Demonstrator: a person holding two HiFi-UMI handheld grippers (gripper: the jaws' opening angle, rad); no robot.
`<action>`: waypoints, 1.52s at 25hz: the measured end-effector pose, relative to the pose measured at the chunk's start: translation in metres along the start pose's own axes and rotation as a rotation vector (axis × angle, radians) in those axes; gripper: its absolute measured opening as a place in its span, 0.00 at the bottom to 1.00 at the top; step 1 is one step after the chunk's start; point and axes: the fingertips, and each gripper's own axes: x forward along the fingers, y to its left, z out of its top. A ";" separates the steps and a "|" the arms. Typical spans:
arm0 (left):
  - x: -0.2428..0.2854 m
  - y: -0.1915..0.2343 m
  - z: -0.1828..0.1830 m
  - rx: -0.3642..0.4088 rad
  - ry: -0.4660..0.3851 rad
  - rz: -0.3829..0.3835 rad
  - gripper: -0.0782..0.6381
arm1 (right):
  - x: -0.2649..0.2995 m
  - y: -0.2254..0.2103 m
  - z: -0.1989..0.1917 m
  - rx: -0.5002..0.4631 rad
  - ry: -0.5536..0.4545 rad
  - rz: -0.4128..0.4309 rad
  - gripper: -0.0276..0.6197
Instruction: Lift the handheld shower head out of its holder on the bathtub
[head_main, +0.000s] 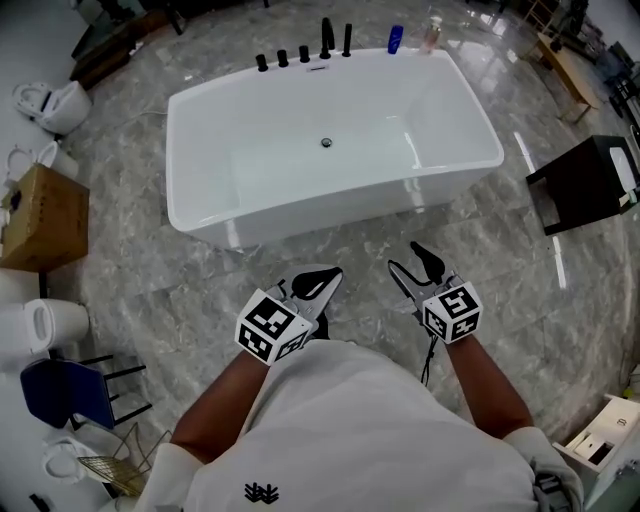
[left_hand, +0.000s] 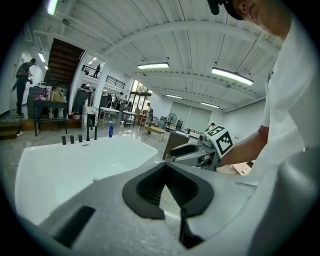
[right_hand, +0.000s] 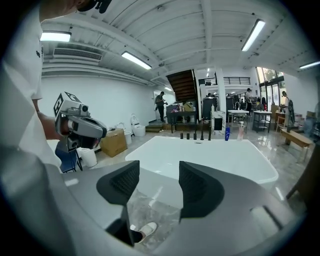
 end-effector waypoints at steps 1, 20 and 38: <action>0.000 0.013 0.007 0.003 -0.002 -0.006 0.12 | 0.013 -0.004 0.009 -0.002 0.002 -0.006 0.45; 0.022 0.173 0.059 -0.020 -0.046 0.022 0.12 | 0.165 -0.080 0.088 -0.073 0.067 0.005 0.43; 0.175 0.298 0.172 -0.121 -0.084 0.316 0.12 | 0.310 -0.285 0.162 -0.235 0.101 0.289 0.42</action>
